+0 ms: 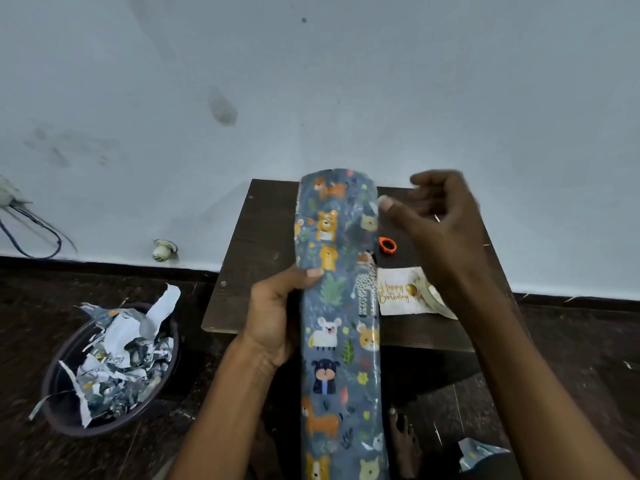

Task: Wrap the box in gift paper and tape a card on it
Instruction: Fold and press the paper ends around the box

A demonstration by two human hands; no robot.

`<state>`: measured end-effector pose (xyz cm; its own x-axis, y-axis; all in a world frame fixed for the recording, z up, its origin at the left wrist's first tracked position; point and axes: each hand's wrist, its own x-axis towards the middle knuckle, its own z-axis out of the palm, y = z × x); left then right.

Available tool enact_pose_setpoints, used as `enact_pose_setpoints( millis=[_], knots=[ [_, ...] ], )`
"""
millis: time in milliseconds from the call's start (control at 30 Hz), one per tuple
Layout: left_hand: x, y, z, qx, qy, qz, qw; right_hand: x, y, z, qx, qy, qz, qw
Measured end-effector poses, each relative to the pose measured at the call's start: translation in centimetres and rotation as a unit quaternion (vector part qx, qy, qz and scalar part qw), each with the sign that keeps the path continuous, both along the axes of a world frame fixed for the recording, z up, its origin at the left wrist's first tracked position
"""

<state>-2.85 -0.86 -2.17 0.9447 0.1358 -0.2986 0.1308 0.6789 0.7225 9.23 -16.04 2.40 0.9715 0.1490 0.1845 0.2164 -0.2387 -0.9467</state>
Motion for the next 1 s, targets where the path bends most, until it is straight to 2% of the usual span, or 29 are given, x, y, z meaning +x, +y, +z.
enact_pose_setpoints(
  millis=[67, 133, 200, 300, 400, 500, 600, 767, 900, 1000],
  knots=[
    [0.1, 0.0, 0.0, -0.013, -0.002, 0.045, 0.999, -1.0, 0.6, -0.4, 0.014, 0.144, 0.08, 0.986],
    [0.3, 0.0, -0.1, -0.018, 0.0, 0.076, 0.997, -2.0, 1.4, -0.7, 0.064, 0.268, 0.148, 0.95],
    [0.4, 0.0, -0.3, -0.011, 0.014, 0.104, 0.994, -2.6, 1.9, -1.2, 0.088, 0.306, 0.186, 0.93],
    [0.6, -0.2, -0.6, 0.042, 0.029, 0.114, 0.992, -3.5, 2.8, -2.1, 0.102, 0.277, 0.215, 0.931],
    [0.7, -0.5, -0.5, 0.069, 0.024, 0.108, 0.991, -4.3, 3.9, -2.8, 0.047, 0.22, 0.227, 0.948],
    [0.7, -0.6, -0.4, 0.071, 0.018, 0.105, 0.992, -4.8, 4.4, -3.2, 0.08, 0.221, 0.225, 0.946],
    [0.9, -0.7, -0.3, 0.074, 0.023, 0.13, 0.988, -5.1, 4.7, -3.5, 0.114, 0.194, 0.174, 0.959],
    [1.6, -0.6, -0.6, 0.083, 0.046, 0.239, 0.966, -6.4, 4.8, -3.6, 0.004, 0.057, 0.09, 0.994],
    [1.6, -0.5, -0.6, 0.115, 0.061, 0.272, 0.954, -6.8, 5.2, -4.2, -0.037, -0.039, 0.079, 0.995],
    [1.6, -0.4, -0.8, 0.149, 0.063, 0.274, 0.948, -6.5, 5.7, -5.0, -0.053, -0.065, 0.073, 0.994]
  ],
)
